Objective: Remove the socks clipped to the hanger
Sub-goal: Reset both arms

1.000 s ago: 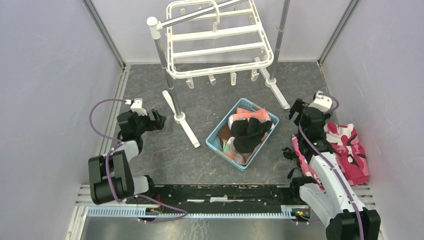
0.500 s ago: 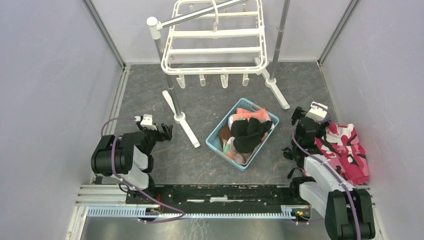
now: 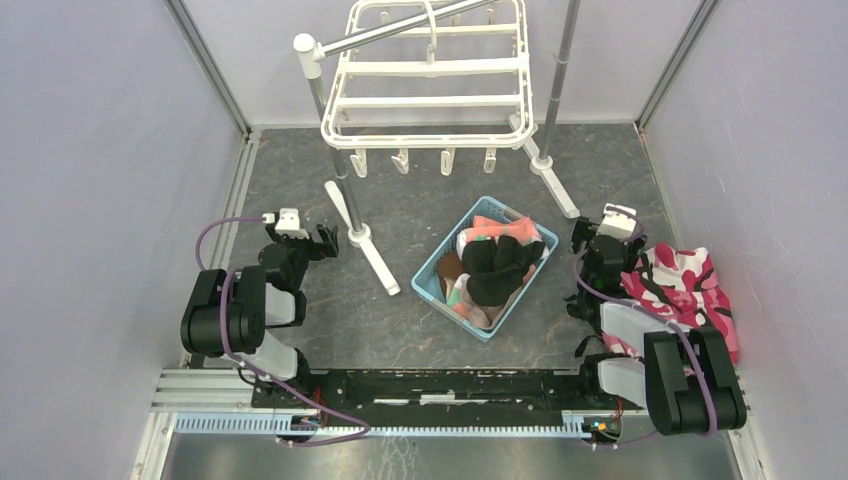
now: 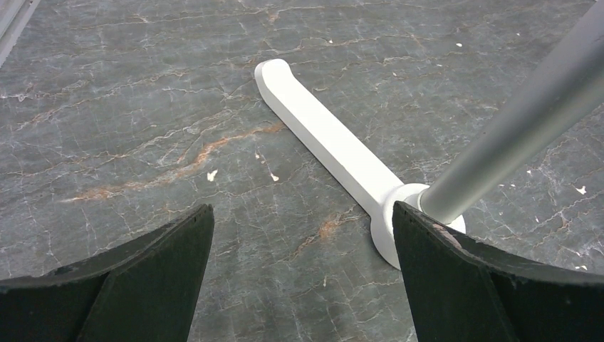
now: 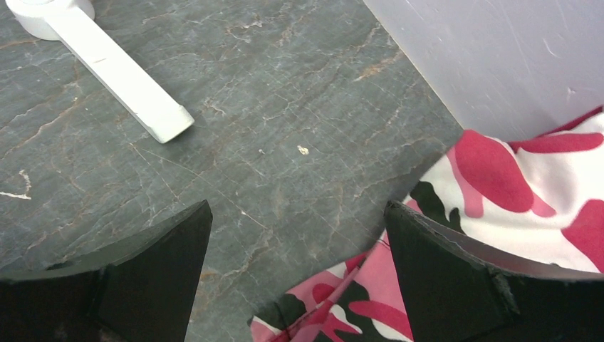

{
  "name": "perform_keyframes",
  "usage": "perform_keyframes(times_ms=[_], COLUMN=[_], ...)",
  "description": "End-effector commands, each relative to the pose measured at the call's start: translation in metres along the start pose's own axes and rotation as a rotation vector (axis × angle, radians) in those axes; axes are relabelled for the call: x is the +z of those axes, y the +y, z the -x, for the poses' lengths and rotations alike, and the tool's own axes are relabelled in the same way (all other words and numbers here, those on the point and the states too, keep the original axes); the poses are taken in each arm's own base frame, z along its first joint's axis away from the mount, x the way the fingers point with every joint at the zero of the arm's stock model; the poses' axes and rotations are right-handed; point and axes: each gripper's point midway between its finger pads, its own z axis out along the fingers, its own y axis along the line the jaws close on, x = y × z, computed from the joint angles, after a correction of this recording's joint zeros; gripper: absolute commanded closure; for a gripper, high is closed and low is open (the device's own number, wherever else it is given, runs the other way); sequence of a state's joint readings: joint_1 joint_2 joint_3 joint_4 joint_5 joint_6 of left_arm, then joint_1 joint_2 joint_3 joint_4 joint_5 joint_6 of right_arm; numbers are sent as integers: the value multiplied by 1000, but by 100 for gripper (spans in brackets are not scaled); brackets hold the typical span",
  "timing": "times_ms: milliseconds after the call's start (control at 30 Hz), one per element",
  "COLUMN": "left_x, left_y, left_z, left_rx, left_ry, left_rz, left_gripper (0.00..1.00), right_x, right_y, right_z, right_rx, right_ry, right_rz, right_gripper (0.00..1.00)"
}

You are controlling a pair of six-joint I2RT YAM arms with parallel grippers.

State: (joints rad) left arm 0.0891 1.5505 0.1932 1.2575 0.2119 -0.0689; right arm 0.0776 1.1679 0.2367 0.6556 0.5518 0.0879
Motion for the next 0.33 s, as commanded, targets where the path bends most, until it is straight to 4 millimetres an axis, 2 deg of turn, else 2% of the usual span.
perform_keyframes(times_ms=[0,300], left_x=[2,5], left_y=[3,1], left_z=[10,8], left_rx=[29,43], left_ry=[-29,-15], left_rz=[15,21], left_gripper=[0,0], right_x=[12,25], right_y=[11,21], right_z=[32,29], right_rx=[49,58], right_ry=[-84,-55], right_rz=[18,27], right_gripper=[2,2])
